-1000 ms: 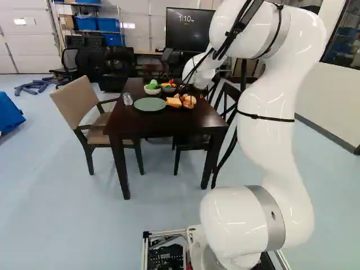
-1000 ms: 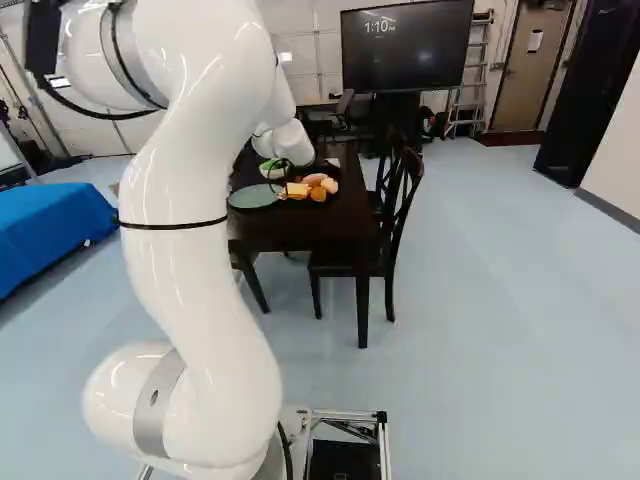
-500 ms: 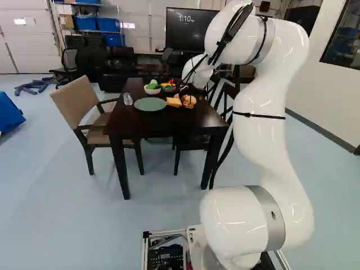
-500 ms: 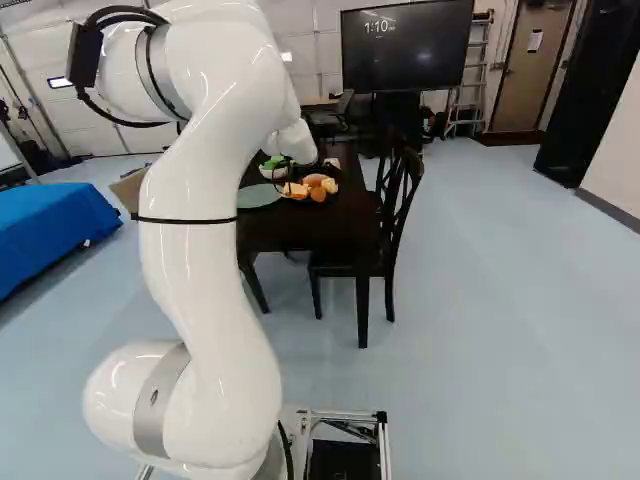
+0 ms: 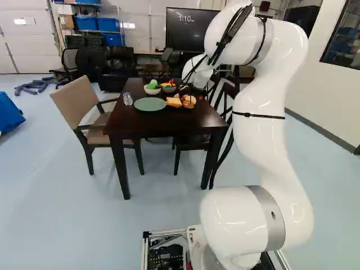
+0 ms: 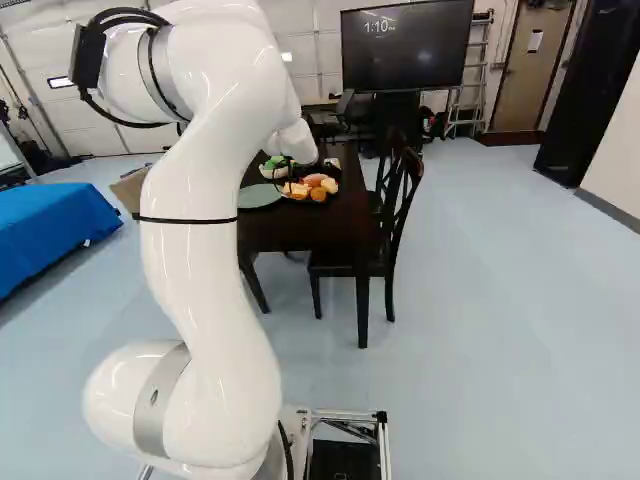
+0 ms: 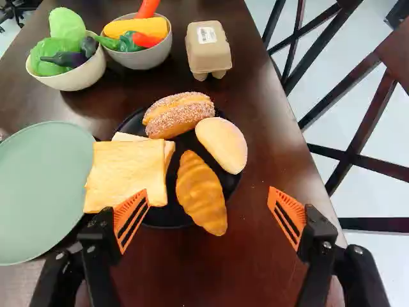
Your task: Move the croissant to the empty plate
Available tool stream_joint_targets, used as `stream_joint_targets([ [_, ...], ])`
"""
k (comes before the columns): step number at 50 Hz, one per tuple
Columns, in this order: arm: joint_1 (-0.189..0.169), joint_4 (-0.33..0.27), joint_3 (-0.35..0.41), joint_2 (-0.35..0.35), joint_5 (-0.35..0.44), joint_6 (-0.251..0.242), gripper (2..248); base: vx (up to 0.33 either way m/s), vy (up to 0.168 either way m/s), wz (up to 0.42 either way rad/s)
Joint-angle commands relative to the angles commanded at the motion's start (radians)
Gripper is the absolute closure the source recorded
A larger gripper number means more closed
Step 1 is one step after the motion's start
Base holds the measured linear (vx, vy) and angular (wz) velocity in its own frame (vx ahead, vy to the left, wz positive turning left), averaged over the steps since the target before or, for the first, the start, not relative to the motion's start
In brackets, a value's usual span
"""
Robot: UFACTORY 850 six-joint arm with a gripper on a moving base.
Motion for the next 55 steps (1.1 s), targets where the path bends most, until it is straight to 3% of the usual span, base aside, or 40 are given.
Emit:
stream_joint_targets([
  [19, 0.0, 0.0, 0.0, 0.0, 0.0, 0.0, 35, 0.0, 0.0, 0.0],
  [20, 0.0, 0.0, 0.0, 0.0, 0.0, 0.0, 48, 0.0, 0.0, 0.0],
  [24, 0.0, 0.0, 0.0, 0.0, 0.0, 0.0, 48, 0.0, 0.0, 0.0],
  [25, 0.0, 0.0, 0.0, 0.0, 0.0, 0.0, 60, 0.0, 0.0, 0.0],
  [55, 0.0, 0.0, 0.0, 0.0, 0.0, 0.0, 61, 0.0, 0.0, 0.0],
])
